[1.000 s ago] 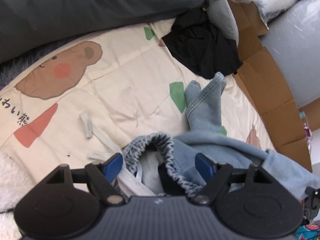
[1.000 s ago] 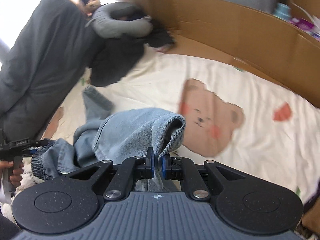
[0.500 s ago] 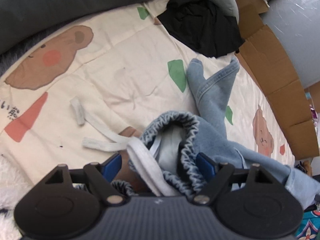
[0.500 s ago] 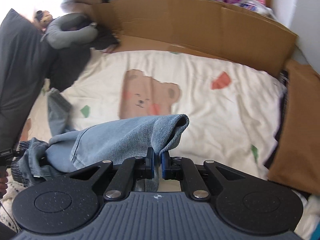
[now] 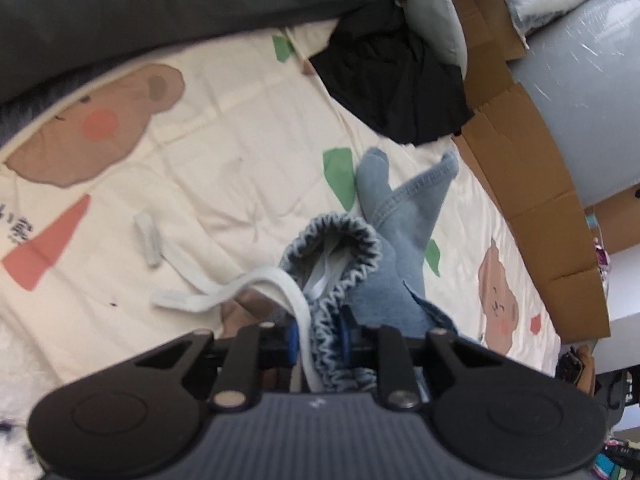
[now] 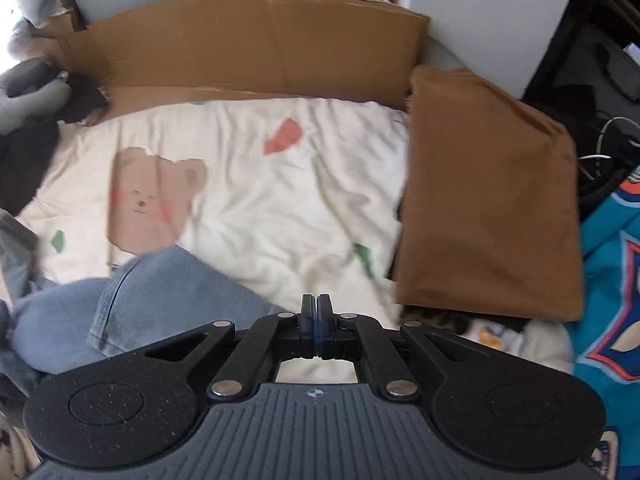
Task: Fold clothes
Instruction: 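Open the right gripper to release the jeans leg onto the sheet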
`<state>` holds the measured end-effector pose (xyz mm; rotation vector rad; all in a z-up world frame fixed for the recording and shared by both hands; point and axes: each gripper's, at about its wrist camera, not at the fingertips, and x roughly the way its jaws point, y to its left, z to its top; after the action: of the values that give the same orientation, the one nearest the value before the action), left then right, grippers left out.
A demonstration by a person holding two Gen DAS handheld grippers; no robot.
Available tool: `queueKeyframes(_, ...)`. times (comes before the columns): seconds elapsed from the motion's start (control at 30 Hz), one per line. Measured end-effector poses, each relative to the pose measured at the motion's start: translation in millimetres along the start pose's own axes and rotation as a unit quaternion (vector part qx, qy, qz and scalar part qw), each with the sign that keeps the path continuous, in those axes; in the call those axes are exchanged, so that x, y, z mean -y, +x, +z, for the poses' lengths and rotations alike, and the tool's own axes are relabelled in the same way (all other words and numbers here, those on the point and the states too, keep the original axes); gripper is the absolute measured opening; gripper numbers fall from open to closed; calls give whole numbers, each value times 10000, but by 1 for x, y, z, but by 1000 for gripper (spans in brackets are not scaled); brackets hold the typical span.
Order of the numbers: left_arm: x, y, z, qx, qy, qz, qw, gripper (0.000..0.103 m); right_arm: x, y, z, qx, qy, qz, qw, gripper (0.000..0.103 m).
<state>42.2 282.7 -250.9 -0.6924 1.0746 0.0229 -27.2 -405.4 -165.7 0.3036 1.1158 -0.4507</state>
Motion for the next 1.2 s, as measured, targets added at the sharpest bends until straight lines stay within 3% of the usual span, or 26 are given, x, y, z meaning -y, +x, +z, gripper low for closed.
queueKeyframes(0.2, -7, -22, -6, 172, -88, 147, 9997, 18, -29, 12, 4, -111, -276, 492, 9983, 0)
queueKeyframes(0.33, -17, -35, -8, 210, -224, 245, 9992, 17, -75, 31, 16, -153, -719, 966, 9926, 1)
queueKeyframes(0.4, -22, -41, -12, 212, -285, 285, 9990, 17, -102, 43, 22, -167, -953, 1210, 9879, 8)
queueKeyframes(0.63, -38, -53, -25, 74, -391, 379, 9985, 17, -194, 83, 43, -207, -1787, 2033, 9625, 15)
queueKeyframes(0.87, -48, -64, -29, 140, -605, 414, 9972, 16, -273, 99, 56, -219, -2369, 2502, 9385, 39)
queueKeyframes(1.07, -54, -56, -31, 134, -675, 418, 9968, 16, -342, 120, 42, -444, -2771, 2785, 9185, 53)
queueKeyframes(1.2, -58, -53, -34, 106, -731, 372, 9966, 17, -380, 148, 24, -605, -2999, 2821, 9093, 54)
